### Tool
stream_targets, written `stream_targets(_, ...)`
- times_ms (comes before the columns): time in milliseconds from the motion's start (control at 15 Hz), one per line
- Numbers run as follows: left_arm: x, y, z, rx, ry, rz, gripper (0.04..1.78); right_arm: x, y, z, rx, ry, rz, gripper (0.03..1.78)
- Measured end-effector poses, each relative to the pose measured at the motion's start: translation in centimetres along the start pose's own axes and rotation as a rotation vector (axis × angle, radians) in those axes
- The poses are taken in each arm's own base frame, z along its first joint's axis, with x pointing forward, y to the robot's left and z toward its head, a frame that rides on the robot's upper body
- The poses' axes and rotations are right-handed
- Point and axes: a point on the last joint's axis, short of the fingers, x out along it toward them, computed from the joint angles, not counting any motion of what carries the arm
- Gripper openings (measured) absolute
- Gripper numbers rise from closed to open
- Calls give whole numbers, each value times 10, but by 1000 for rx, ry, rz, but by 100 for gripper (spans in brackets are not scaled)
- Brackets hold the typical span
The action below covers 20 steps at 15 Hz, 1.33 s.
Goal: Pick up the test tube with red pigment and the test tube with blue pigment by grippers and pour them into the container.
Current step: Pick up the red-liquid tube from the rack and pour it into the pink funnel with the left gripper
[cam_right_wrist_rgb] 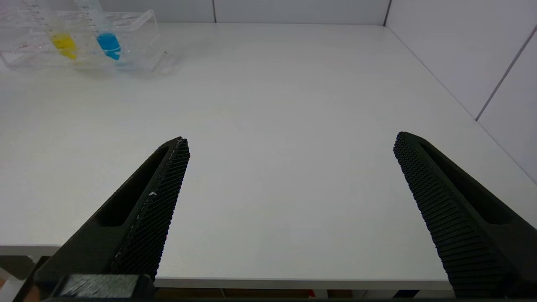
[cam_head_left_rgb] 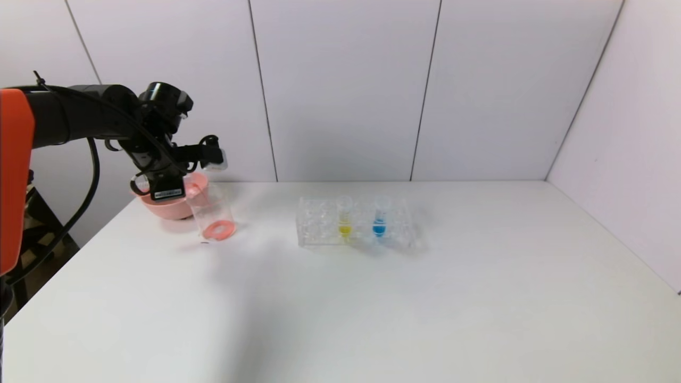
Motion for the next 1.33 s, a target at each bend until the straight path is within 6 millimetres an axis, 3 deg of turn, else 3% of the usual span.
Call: stream_targets(1333,0,-8,12,49,140,51,46,0,0,0,0,0,0,177)
